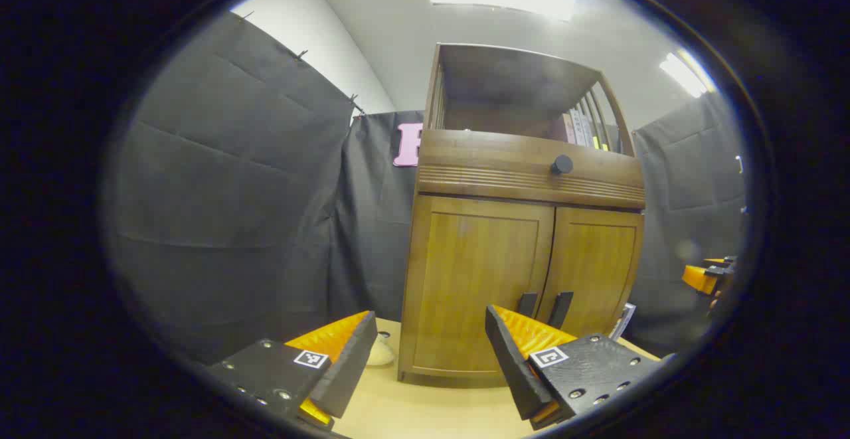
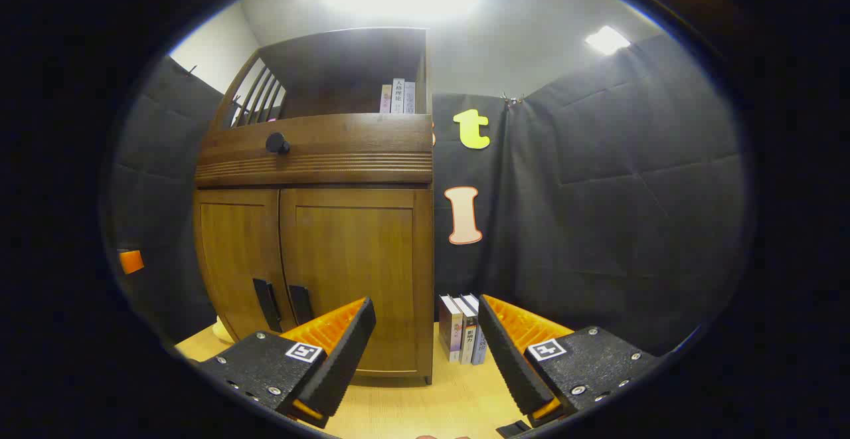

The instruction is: Open the right door of the double-door shoe cabinet with the right hand, and open the left door with the left hand.

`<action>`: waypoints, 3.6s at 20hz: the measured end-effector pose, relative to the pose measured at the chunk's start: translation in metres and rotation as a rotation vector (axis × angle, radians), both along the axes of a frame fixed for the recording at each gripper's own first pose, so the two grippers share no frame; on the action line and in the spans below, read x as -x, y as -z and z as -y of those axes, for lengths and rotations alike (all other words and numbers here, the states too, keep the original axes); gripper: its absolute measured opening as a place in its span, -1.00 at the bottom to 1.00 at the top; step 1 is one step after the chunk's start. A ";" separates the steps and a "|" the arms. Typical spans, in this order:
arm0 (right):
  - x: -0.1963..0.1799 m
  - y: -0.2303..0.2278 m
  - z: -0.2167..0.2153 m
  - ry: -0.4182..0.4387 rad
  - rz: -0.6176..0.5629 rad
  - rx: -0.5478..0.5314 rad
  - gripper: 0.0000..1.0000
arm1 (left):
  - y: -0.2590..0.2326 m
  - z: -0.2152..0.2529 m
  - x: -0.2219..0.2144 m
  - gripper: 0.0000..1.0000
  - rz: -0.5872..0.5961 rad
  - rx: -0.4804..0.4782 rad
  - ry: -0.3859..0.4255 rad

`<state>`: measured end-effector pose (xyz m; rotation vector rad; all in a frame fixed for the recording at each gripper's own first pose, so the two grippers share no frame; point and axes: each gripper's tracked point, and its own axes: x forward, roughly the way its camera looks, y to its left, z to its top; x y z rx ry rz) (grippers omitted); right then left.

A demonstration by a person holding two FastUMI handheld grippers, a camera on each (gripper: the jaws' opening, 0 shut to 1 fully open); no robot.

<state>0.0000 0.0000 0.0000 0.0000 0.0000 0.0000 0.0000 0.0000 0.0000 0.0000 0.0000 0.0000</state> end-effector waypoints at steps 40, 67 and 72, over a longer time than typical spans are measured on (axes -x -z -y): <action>-0.097 0.019 -0.156 -0.293 -0.109 -0.070 0.92 | 0.080 -0.049 0.047 0.88 -0.148 0.007 -0.133; -0.168 0.064 -0.251 -0.305 -0.279 -0.050 -0.14 | 0.108 -0.058 0.053 0.97 -0.274 -0.019 -0.173; -0.169 0.074 -0.243 -0.313 -0.297 -0.055 -0.40 | 0.105 -0.058 0.054 0.88 -0.272 -0.017 -0.171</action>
